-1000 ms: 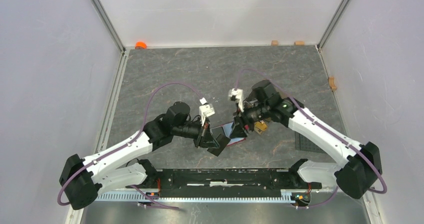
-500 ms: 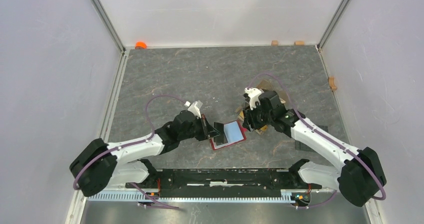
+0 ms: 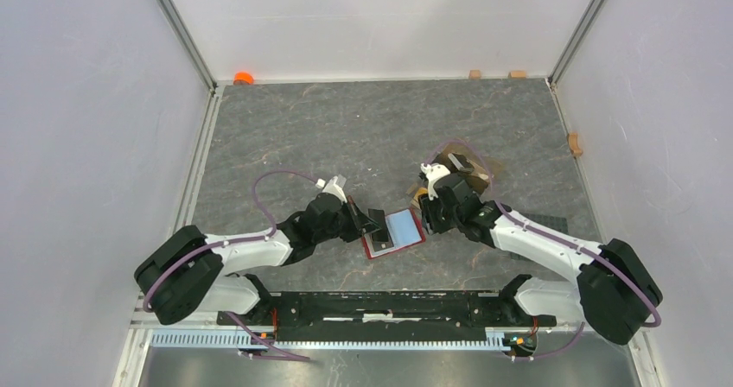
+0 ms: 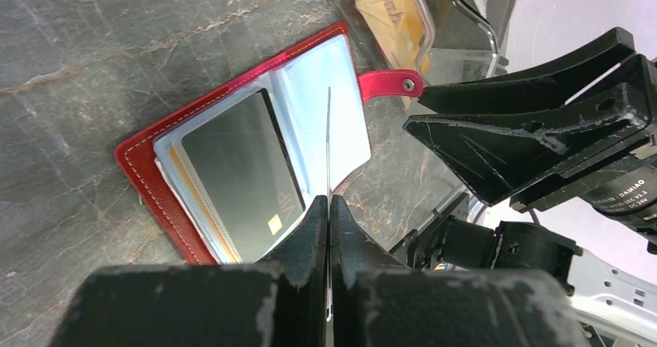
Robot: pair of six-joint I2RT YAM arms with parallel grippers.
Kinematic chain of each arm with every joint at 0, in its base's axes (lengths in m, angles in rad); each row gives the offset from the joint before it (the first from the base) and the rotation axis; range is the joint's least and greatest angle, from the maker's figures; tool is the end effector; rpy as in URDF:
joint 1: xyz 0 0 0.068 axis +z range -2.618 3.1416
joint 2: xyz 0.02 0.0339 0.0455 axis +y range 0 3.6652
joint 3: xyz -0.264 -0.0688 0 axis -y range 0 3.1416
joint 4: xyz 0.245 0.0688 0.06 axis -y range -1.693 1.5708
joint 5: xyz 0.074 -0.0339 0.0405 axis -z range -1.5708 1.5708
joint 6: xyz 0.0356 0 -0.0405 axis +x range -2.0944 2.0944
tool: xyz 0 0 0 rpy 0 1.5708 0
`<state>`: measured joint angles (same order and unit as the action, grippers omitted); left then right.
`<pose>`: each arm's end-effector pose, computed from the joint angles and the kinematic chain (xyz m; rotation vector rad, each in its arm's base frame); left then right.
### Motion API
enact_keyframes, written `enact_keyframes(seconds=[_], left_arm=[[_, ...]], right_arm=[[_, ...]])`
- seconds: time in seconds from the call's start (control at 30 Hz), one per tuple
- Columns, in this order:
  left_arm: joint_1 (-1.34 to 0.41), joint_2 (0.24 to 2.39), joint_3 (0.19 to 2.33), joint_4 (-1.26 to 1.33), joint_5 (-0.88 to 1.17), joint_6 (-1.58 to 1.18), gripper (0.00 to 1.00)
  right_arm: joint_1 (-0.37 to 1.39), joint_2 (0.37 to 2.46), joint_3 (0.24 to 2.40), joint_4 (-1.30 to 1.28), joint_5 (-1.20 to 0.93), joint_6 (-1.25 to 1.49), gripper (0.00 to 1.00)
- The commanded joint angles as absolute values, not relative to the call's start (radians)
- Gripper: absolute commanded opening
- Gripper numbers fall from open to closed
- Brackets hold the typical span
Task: Put the credit cards into the card holder
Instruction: Insert the credit card into the card holder.
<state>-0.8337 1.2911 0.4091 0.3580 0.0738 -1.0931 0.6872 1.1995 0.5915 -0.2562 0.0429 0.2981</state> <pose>0.1620 -0.1824 0.1614 -0.2538 2.3326 -1.1611 0.1793 0.1452 0.1855 -0.4588 2.4295 0.3845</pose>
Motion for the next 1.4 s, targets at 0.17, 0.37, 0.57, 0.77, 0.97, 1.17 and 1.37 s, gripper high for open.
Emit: enact_keyframes(seconds=[0.17,0.37,0.57,0.77,0.97,1.17,1.37], left_arm=[[-0.839,1.341,0.386,0.462,0.05,-1.152,0.02],[-0.839,1.346,0.382,0.474,0.058,-1.156,0.02],[-0.839,1.359,0.372,0.482,0.064,-1.156,0.02],[-0.838,1.377,0.343,0.51,0.059,-1.165,0.02],[-0.838,1.395,0.331,0.567,0.09,-1.192,0.02],[-0.832,1.401,0.314,0.585,0.122,-1.206,0.02],[-0.828,1.394,0.316,0.584,0.186,-1.182,0.02]], right_arm=[[0.706,1.231,0.567,-0.143,0.207,0.313,0.43],[0.72,1.275,0.555,-0.087,0.198,0.305,0.39],[0.728,1.28,0.533,-0.037,0.174,0.299,0.17],[0.763,1.265,0.517,-0.11,0.179,0.328,0.0],[0.802,1.208,0.446,-0.162,0.174,0.446,0.0],[0.811,1.219,0.444,-0.188,0.199,0.465,0.0],[0.813,1.247,0.459,-0.196,0.2,0.458,0.0]])
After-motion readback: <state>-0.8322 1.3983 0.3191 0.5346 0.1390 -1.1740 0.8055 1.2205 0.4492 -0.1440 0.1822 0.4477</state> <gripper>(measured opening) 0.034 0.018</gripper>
